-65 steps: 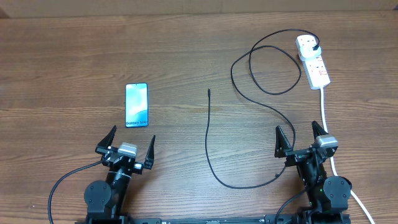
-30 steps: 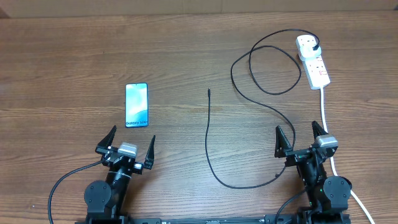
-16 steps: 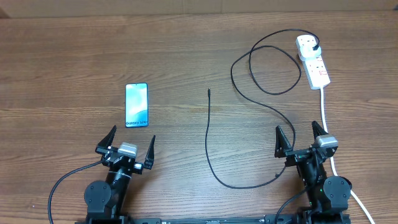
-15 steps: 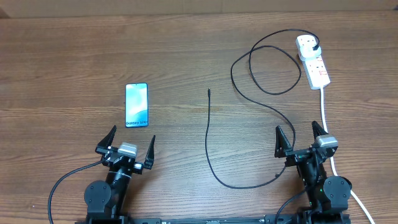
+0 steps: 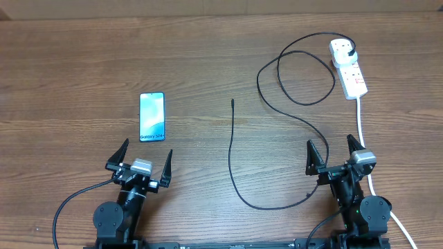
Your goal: Plug charger to phone and switch on socket
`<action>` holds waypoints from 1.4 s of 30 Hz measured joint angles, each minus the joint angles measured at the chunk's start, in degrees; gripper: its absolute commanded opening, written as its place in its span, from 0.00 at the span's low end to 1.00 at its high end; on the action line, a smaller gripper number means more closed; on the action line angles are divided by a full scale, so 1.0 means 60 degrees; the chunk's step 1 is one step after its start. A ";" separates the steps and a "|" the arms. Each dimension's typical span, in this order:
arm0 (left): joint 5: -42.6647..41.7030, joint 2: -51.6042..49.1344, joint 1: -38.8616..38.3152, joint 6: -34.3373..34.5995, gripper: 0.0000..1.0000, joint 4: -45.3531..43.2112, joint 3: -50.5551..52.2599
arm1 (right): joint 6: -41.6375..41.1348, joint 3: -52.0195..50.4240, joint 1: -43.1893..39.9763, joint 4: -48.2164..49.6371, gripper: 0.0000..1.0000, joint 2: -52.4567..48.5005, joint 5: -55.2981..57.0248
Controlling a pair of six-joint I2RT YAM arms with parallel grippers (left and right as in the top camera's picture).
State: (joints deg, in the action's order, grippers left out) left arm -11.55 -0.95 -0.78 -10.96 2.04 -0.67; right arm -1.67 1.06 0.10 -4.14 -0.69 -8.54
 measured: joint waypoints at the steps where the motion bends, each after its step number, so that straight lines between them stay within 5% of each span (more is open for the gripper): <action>1: 0.0004 0.0000 0.0000 0.0000 1.00 -0.0004 0.0000 | -0.0004 0.0000 0.0000 0.0007 1.00 0.0000 -0.0004; 13: 0.0029 0.0000 0.0000 0.0004 1.00 0.0171 -0.0055 | 0.0000 0.0000 0.0000 0.0000 1.00 0.0000 0.0000; 22: 0.0295 -0.0674 0.0000 0.0047 1.00 0.1738 -0.1854 | -0.0004 0.0000 0.0000 0.0004 1.00 0.0000 0.0000; 32: 0.0321 -0.3807 0.0000 0.0266 1.00 0.3122 -0.4583 | 0.0004 0.0000 0.0000 0.0004 1.00 0.0000 0.0000; 42: 0.0313 -0.8692 0.0000 0.0335 1.00 0.7497 -0.9533 | 0.0000 0.0000 0.0000 0.0000 1.00 0.0000 0.0004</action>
State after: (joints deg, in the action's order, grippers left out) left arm -9.67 -53.10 -0.78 -8.95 47.03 -57.87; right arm -1.67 1.06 0.10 -4.14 -0.69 -8.51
